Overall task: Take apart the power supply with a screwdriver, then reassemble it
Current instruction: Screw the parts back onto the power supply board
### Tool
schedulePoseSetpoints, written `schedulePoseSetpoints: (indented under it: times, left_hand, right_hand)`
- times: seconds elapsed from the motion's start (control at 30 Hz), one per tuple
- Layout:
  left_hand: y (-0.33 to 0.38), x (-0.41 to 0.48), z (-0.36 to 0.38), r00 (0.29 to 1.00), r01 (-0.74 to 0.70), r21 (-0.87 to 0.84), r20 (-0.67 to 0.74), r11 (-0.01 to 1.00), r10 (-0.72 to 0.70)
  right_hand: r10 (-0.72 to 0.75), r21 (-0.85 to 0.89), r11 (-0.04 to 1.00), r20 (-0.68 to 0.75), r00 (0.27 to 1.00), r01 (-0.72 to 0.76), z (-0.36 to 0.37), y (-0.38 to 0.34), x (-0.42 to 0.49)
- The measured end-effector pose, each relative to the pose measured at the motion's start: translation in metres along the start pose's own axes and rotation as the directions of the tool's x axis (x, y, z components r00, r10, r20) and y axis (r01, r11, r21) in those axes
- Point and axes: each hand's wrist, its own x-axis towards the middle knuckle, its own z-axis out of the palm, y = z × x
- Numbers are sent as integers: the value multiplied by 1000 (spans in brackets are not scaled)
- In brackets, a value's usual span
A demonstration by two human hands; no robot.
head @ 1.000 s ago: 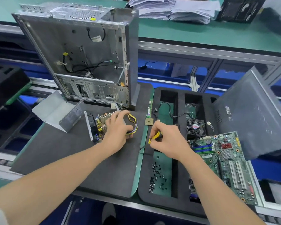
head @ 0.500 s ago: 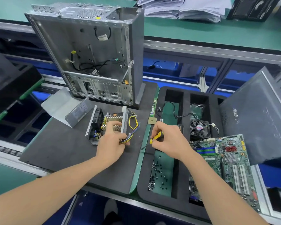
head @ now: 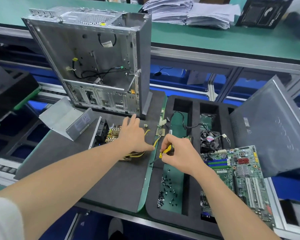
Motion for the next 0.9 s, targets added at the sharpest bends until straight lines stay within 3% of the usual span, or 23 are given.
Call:
schedulePoseSetpoints:
  times: [0.13,0.27,0.47,0.53,0.73,0.8,0.9]
  left_hand:
    - [5,5,4,990,-127,27,58,992,125]
    - [9,-3,-6,970,-219,-252,46,943,238]
    - [-16,-50,-2,926,-370,-525,-277,766,258]
    - [-29,-67,1,912,-392,-633,-364,667,190]
    - [-61,-97,4,959,-222,-889,-272,401,-72]
    - [-72,-95,7,951,-111,-905,-217,410,-220]
    - [-85,-91,13,896,24,-819,-236,573,-375]
  right_hand:
    - [10,12,1000,-12,1000,-10,-6,3,-5]
    - [35,20,999,-38,999,-34,-12,4,-9]
    - [43,56,998,-46,998,-41,-20,4,-8]
    - [47,72,996,-38,998,-44,-20,2,-7]
    - [-24,79,997,-45,999,27,-19,-15,0]
    - [-47,68,996,-35,998,49,-17,-22,5]
    - [-67,75,995,-29,997,69,-14,-33,11]
